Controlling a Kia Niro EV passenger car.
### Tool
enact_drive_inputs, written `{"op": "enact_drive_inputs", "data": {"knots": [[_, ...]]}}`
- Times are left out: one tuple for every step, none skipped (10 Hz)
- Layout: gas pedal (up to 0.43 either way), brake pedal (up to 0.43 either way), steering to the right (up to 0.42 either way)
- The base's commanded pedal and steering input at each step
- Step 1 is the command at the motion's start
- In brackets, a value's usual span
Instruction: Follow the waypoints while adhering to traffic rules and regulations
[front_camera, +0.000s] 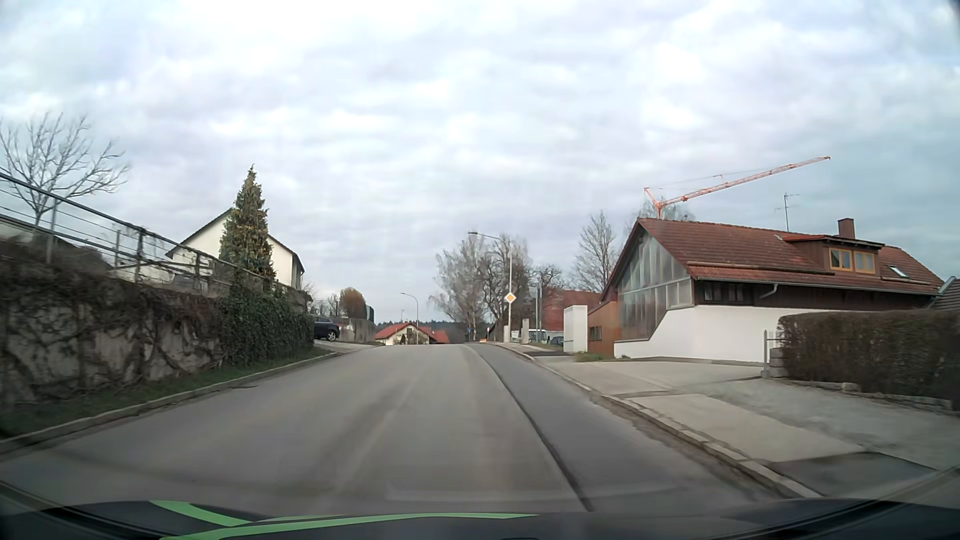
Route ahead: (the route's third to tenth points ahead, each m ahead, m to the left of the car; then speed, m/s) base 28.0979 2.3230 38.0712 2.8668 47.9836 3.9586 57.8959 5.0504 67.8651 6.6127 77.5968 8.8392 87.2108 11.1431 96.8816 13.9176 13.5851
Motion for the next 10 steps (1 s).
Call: {"op": "enact_drive_inputs", "data": {"knots": [[0.177, 0.000, -0.004], [0.177, 0.000, -0.006], [0.177, 0.000, -0.009], [0.177, 0.000, -0.011], [0.177, 0.000, -0.011], [0.177, 0.000, -0.011], [0.177, 0.000, -0.011], [0.177, 0.000, -0.011], [0.177, 0.000, -0.011], [0.177, 0.000, -0.011]]}}
